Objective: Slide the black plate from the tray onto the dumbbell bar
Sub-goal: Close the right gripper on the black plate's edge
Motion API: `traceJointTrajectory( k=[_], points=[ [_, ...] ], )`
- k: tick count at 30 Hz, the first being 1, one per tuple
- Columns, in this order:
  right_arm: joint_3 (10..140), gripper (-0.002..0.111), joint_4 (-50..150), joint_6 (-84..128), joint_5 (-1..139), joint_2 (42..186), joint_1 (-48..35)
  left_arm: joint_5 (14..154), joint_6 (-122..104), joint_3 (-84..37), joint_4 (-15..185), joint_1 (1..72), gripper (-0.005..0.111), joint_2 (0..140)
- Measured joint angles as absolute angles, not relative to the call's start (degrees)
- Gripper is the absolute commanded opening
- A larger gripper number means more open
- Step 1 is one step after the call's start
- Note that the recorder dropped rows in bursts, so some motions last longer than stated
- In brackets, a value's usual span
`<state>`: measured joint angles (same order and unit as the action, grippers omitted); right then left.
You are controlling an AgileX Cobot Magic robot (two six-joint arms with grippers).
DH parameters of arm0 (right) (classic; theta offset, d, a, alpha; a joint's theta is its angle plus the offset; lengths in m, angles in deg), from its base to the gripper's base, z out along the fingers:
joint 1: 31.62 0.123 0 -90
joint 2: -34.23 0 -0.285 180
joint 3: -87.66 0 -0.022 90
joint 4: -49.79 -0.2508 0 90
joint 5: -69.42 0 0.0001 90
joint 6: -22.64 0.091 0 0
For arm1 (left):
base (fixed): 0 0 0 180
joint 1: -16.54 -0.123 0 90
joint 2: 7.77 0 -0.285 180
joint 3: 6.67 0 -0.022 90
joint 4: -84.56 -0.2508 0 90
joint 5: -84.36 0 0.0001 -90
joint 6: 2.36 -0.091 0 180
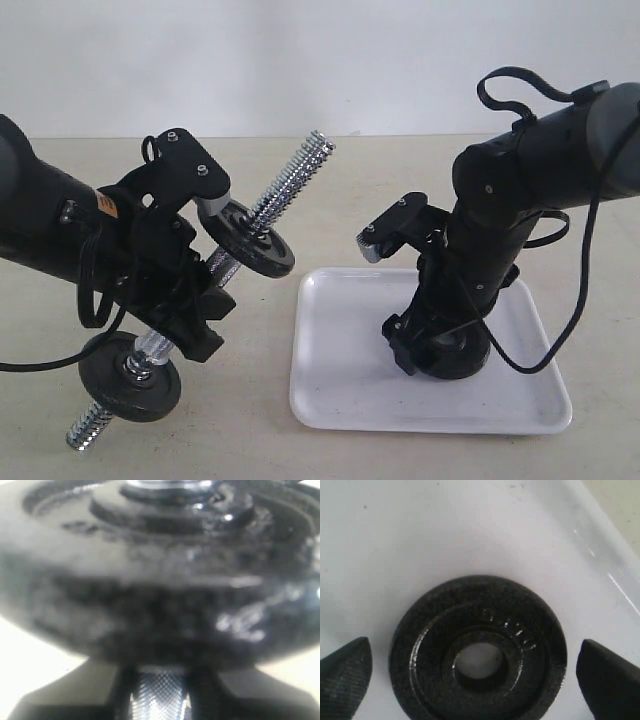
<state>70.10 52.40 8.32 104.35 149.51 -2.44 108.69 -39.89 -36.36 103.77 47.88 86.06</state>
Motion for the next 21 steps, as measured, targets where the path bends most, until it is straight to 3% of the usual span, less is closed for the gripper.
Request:
traceJointTrajectory(
  k=[21],
  points=[
    [70.5,0.105,52.1,10.2,106.2,152.5,-2.4,108.7,-39.9,-36.4,103.9,47.9,0.004,86.1]
  ],
)
